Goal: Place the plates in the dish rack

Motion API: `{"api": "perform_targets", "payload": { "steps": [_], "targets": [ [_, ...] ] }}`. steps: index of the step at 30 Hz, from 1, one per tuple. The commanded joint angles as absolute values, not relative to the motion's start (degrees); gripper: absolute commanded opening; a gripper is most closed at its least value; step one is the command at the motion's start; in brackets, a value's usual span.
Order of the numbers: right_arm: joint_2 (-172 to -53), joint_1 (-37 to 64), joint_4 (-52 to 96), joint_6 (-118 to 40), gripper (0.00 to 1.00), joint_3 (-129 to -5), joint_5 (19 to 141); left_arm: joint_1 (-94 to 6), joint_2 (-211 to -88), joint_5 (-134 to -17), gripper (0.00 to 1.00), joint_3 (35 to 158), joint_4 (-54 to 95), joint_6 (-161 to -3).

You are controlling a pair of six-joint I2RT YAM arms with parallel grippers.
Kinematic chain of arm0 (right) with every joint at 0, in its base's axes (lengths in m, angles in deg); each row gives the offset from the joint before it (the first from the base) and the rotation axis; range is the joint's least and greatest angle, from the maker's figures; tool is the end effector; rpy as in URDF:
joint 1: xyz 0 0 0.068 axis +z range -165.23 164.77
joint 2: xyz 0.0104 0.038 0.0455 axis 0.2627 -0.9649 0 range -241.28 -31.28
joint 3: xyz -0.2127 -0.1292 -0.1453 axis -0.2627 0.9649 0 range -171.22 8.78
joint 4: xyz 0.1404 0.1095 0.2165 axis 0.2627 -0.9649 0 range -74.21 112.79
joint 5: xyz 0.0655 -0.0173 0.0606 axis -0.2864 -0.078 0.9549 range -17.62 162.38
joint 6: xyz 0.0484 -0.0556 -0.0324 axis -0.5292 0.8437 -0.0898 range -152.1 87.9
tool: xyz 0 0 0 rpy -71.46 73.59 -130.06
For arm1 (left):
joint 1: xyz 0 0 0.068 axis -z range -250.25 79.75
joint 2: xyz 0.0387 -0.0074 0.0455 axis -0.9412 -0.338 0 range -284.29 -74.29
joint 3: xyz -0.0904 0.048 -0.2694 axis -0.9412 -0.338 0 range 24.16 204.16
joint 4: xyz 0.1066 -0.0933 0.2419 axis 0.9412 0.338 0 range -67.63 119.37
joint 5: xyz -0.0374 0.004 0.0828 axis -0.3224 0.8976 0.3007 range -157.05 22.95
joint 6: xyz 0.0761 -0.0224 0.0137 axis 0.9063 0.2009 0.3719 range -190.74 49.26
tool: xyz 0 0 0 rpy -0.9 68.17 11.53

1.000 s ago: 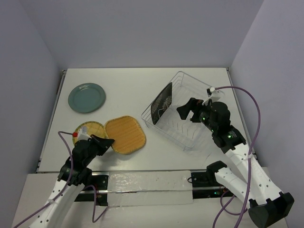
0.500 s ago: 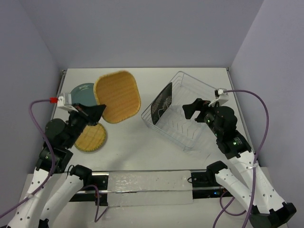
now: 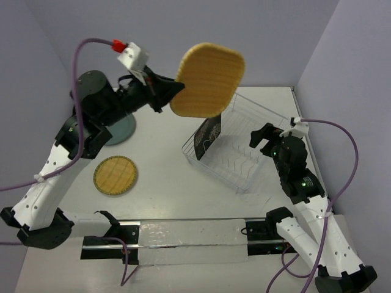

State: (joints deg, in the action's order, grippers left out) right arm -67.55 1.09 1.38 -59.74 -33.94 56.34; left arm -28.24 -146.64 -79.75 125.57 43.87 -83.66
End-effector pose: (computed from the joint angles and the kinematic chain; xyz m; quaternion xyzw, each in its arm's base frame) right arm 0.1850 0.0341 0.3321 0.1620 0.7732 0.1231 0.6007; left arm 0.1966 -0.1976 0.5801 0.2450 0.6131 -0.4094 0.6297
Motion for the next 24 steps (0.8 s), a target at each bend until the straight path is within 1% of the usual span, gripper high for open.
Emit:
{"api": "perform_targets", "payload": {
  "steps": [1,7,9,11,16,19,24],
  "targets": [
    [-64.9,-3.7,-3.4,-64.4,0.99,-34.8,44.4,-19.1,-152.8,-68.0,0.00,136.5,53.9,-76.2],
    [-65.8,-8.5,-8.3,-66.2,0.99,-36.1,39.0,-7.0,-161.8,-39.3,0.00,141.6,58.7,-77.6],
    [-66.4,-9.0,-9.0,-66.5,0.99,-36.2,37.8,-5.3,-163.6,-35.5,0.00,142.0,59.4,-78.6],
    [-67.0,-9.5,-9.7,-66.9,0.99,-36.1,36.5,-4.0,-166.8,-29.2,0.00,142.9,61.0,-79.0],
    [-67.1,-10.0,-10.0,-66.8,0.99,-36.0,35.8,-1.2,-172.0,-24.4,0.00,144.8,62.5,-77.4],
    [-66.8,-10.2,-10.0,-66.7,0.99,-35.8,35.6,-1.0,-174.0,-23.9,0.00,147.4,63.3,-77.3],
    [-66.8,-10.3,-10.2,-66.6,0.99,-35.5,36.0,-0.8,-176.4,-22.0,0.00,148.5,64.7,-76.8]
  ]
}}
